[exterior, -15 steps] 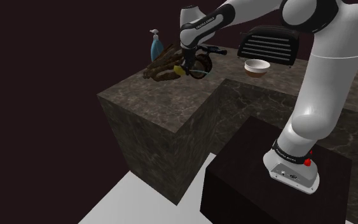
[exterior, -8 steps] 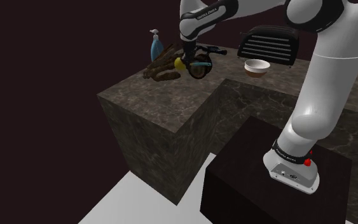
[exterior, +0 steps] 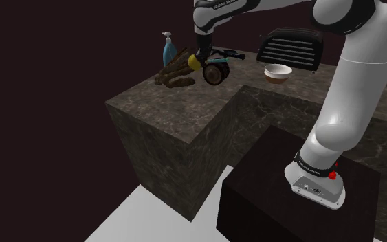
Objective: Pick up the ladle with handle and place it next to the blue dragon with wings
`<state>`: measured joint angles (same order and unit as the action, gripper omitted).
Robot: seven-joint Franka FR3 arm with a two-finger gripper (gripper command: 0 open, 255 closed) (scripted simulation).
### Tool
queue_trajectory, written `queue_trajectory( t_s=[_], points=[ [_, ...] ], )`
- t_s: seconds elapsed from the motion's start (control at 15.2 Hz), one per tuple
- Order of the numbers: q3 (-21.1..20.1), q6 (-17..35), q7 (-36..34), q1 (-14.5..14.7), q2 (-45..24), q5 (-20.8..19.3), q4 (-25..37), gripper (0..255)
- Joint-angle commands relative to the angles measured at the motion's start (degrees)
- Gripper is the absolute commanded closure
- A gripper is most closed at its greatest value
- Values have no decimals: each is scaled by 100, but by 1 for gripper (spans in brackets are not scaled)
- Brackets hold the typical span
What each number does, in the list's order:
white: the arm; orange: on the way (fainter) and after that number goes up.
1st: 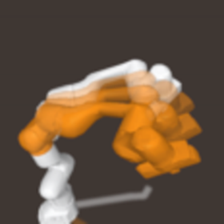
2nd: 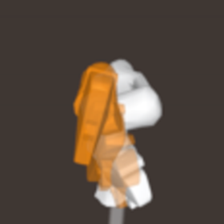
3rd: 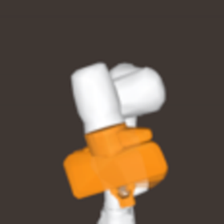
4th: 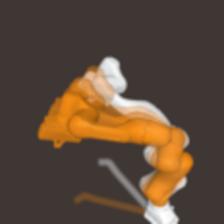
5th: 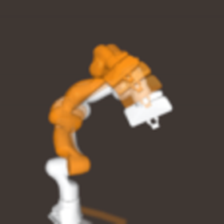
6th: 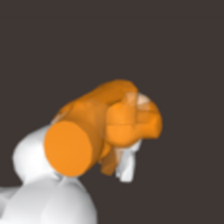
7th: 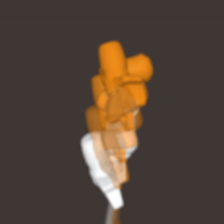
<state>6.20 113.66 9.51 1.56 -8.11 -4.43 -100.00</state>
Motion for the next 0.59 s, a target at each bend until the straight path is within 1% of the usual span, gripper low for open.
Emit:
queue_trajectory(
  t_s=[0.0, 0.53],
  points=[
    [1, -151, 14, 0, 48, 0, 102, 255],
    [0, -759, 60, 1, 68, 14, 692, 255]
  ],
)
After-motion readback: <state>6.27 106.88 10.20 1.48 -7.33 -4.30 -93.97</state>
